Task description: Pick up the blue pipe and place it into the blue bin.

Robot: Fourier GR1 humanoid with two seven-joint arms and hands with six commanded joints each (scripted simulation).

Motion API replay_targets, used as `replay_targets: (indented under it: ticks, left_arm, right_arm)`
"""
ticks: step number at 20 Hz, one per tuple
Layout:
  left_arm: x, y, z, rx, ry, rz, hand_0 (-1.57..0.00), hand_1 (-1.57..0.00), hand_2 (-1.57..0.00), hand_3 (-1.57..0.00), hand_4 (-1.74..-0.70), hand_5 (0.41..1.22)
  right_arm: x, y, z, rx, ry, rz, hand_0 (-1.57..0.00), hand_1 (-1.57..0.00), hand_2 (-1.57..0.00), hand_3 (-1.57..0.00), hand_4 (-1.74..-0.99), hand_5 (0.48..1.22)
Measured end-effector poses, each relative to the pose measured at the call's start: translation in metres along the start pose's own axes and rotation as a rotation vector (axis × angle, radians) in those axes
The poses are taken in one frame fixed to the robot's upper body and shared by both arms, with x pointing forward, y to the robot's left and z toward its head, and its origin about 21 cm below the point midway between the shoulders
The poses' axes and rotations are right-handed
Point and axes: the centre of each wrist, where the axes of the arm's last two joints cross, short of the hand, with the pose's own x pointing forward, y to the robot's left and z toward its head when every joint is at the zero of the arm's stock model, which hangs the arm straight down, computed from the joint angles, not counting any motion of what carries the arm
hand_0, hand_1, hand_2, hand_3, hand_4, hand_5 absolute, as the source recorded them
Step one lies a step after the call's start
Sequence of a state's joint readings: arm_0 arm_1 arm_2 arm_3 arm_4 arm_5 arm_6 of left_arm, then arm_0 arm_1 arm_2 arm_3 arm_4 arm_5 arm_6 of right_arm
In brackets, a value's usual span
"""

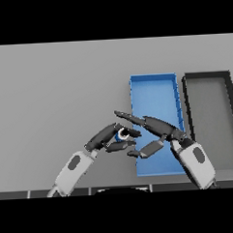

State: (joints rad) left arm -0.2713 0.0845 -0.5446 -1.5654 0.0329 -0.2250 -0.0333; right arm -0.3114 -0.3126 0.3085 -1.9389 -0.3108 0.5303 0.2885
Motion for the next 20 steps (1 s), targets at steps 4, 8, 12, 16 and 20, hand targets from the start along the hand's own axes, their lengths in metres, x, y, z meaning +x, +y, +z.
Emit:
replay_targets:
  ticks: [4, 8, 12, 16, 20]
  left_arm:
    - [-0.003, -0.004, 0.004, -0.016, 0.007, 0.008, -1.57, -1.57, -1.57, -1.54, -1.74, 1.221]
    - [-0.004, 0.004, 0.006, -0.027, 0.020, 0.006, -1.39, -1.33, -1.32, -1.29, -1.74, 1.221]
    - [-0.002, 0.006, 0.008, -0.092, 0.184, -0.133, -0.78, -0.71, -0.69, -0.58, -1.53, 1.221]
    - [-0.004, 0.006, 0.004, -0.030, 0.137, -0.073, -1.25, -1.22, -1.12, -1.17, -1.66, 1.221]
    - [-0.004, -0.001, 0.004, -0.012, 0.063, 0.018, -1.44, -1.43, -1.35, -1.41, -1.71, 1.221]
  right_arm:
    - [0.001, 0.004, -0.028, 0.065, -0.005, 0.005, 0.00, 0.00, 0.00, 0.00, -1.219, 0.511]
    - [0.004, 0.003, -0.051, 0.126, -0.020, 0.000, -0.18, -0.22, -0.24, -0.16, -1.294, 0.509]
    - [0.006, 0.007, -0.068, 0.192, -0.017, 0.026, -0.89, -0.87, -0.91, -0.77, -1.486, 0.550]
    - [0.003, 0.011, -0.077, 0.239, -0.078, -0.074, -1.29, -1.29, -1.30, -1.18, -1.495, 0.826]
    - [0.002, 0.012, -0.073, 0.234, -0.184, -0.061, -1.46, -1.45, -1.46, -1.41, -1.447, 1.059]
